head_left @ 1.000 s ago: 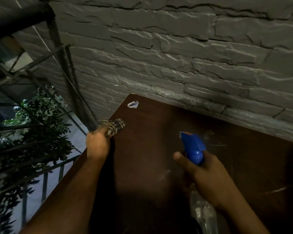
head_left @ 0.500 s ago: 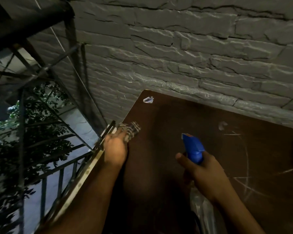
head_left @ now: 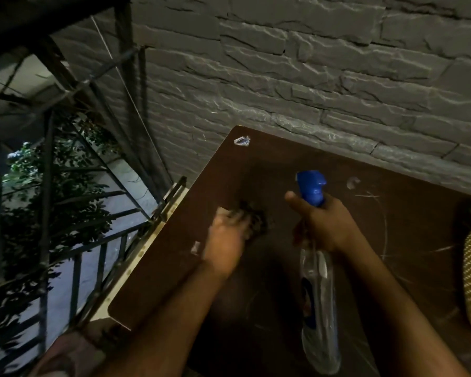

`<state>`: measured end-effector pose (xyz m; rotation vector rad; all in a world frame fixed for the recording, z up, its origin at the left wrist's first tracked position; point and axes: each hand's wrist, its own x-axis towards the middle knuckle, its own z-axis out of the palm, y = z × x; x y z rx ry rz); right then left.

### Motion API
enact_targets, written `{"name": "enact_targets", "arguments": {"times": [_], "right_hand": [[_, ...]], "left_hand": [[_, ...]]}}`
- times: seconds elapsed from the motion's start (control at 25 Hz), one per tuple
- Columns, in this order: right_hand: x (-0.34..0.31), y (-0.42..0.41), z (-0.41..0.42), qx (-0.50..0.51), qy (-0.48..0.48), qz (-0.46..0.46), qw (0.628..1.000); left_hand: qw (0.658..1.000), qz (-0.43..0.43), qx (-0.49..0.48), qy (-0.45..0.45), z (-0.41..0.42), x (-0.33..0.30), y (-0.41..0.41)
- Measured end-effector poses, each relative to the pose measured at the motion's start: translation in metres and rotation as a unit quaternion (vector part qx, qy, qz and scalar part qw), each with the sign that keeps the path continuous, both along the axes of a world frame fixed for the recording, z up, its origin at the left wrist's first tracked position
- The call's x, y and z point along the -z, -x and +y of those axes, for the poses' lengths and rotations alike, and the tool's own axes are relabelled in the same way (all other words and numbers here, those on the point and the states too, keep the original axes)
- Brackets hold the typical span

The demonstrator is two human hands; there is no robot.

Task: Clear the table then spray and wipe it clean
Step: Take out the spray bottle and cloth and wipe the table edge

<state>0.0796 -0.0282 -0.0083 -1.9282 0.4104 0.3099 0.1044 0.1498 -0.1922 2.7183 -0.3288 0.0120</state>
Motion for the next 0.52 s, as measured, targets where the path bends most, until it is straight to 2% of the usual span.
{"name": "enact_targets", "arguments": {"times": [0.04, 0.08, 0.12, 0.16, 0.2, 0.24, 0.28, 0.32, 0.36, 0.4, 0.48, 0.52], "right_hand": [[0.000, 0.005, -0.003, 0.002, 0.001, 0.000, 1.000], [-0.001, 0.012, -0.005, 0.000, -0.002, 0.003, 1.000], [-0.003, 0.018, -0.007, -0.005, -0.011, 0.010, 1.000], [-0.004, 0.025, -0.009, -0.012, -0.019, 0.018, 1.000], [-0.005, 0.032, -0.011, -0.018, -0.023, 0.024, 0.999], [-0.006, 0.038, -0.013, -0.024, -0.025, 0.029, 0.999], [-0.005, 0.044, -0.014, -0.030, -0.025, 0.033, 0.999], [-0.004, 0.049, -0.014, -0.037, -0.026, 0.036, 0.998], [-0.003, 0.054, -0.012, -0.043, -0.027, 0.040, 0.998], [-0.002, 0.058, -0.009, -0.045, -0.030, 0.043, 0.998], [-0.001, 0.066, -0.001, -0.048, -0.042, 0.038, 0.997], [-0.001, 0.069, 0.003, -0.051, -0.049, 0.034, 0.997]], "left_hand": [[0.992, 0.014, 0.122, 0.007, -0.028, 0.009, 0.030], [0.978, 0.029, 0.204, 0.005, -0.041, 0.017, 0.051], [0.972, 0.011, 0.233, 0.005, -0.038, 0.020, 0.058], [0.979, -0.040, 0.198, 0.011, -0.020, 0.014, 0.051], [0.993, -0.072, 0.095, -0.002, 0.007, 0.009, 0.038], [0.998, -0.051, -0.034, 0.004, 0.037, 0.000, 0.029], [0.987, -0.046, -0.153, 0.012, 0.071, -0.005, 0.025], [0.975, -0.031, -0.221, 0.018, 0.095, -0.009, 0.025], [0.968, -0.015, -0.247, 0.039, 0.101, -0.012, 0.032], [0.973, -0.004, -0.225, 0.044, 0.090, -0.018, 0.044], [0.996, -0.007, -0.071, 0.050, 0.045, -0.024, 0.082], [0.998, -0.041, 0.022, 0.046, 0.028, -0.024, 0.100]]}}
